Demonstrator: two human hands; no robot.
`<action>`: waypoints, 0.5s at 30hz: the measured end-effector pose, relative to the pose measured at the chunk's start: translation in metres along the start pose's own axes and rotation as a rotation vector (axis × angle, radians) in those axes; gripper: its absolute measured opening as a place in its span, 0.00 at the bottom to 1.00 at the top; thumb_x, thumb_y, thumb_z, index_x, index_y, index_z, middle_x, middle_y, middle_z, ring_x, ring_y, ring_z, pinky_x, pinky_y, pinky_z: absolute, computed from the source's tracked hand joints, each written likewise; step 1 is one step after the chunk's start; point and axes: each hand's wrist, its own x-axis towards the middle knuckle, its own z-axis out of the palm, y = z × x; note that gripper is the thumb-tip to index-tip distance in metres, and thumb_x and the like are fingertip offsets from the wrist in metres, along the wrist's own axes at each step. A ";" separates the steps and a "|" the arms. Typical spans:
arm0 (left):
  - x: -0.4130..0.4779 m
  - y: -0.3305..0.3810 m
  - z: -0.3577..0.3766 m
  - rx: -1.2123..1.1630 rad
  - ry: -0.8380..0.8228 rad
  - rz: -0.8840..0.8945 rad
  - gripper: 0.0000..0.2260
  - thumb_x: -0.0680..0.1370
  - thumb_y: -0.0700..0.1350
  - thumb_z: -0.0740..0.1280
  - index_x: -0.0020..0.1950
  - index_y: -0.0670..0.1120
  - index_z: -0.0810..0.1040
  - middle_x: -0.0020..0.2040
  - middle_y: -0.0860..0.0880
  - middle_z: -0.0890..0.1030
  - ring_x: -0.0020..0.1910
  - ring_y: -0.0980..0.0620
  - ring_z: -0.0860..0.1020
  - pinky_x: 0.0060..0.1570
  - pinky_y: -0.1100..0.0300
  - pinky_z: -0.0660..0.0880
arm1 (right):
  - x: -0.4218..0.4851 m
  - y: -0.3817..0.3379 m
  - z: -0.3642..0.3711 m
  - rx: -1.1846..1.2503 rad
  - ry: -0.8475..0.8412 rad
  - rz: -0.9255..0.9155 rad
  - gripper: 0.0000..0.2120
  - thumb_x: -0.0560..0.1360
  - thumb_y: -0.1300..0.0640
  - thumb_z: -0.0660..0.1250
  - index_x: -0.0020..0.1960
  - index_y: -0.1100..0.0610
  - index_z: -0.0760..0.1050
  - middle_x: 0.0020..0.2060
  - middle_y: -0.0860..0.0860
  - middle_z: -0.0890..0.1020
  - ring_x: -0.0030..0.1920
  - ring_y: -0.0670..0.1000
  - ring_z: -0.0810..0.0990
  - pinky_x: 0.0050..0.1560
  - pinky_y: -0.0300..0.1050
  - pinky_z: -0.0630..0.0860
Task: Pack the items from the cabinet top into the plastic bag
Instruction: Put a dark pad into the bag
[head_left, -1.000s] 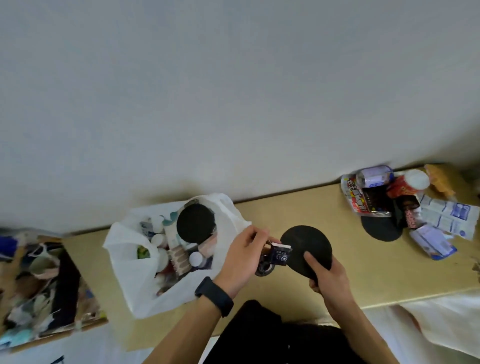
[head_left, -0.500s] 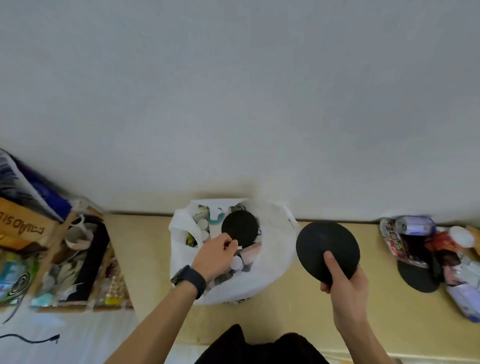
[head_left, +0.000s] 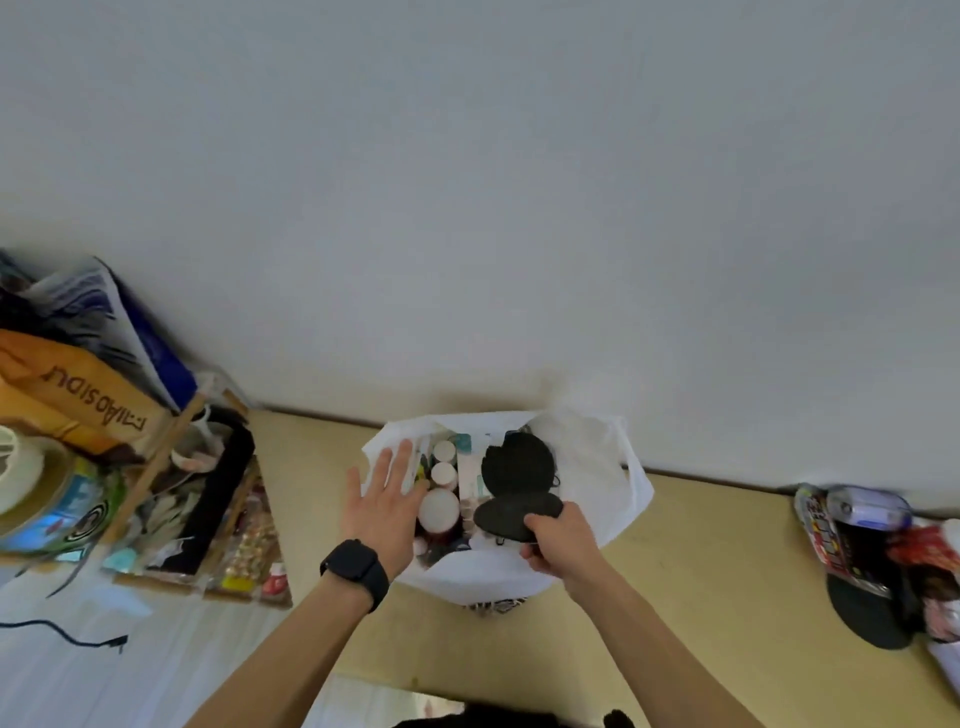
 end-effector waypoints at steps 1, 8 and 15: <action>-0.002 -0.001 -0.003 -0.018 0.007 -0.003 0.31 0.76 0.41 0.63 0.76 0.55 0.58 0.80 0.43 0.36 0.79 0.41 0.40 0.73 0.36 0.49 | 0.010 -0.003 0.002 0.062 0.001 0.020 0.15 0.77 0.64 0.62 0.63 0.66 0.67 0.35 0.59 0.79 0.26 0.50 0.78 0.26 0.40 0.74; -0.003 0.006 -0.007 -0.143 0.052 -0.027 0.33 0.73 0.44 0.65 0.76 0.55 0.58 0.80 0.45 0.42 0.79 0.43 0.42 0.73 0.39 0.49 | 0.015 -0.004 0.013 -0.214 0.058 0.039 0.28 0.75 0.51 0.63 0.72 0.56 0.60 0.44 0.53 0.80 0.29 0.50 0.84 0.34 0.42 0.77; 0.001 0.067 -0.028 -0.578 0.235 0.150 0.30 0.77 0.45 0.61 0.78 0.56 0.56 0.75 0.50 0.64 0.73 0.48 0.62 0.72 0.51 0.61 | -0.051 0.017 -0.021 -0.282 0.071 -0.295 0.13 0.79 0.47 0.63 0.63 0.40 0.72 0.55 0.36 0.79 0.34 0.44 0.84 0.37 0.41 0.78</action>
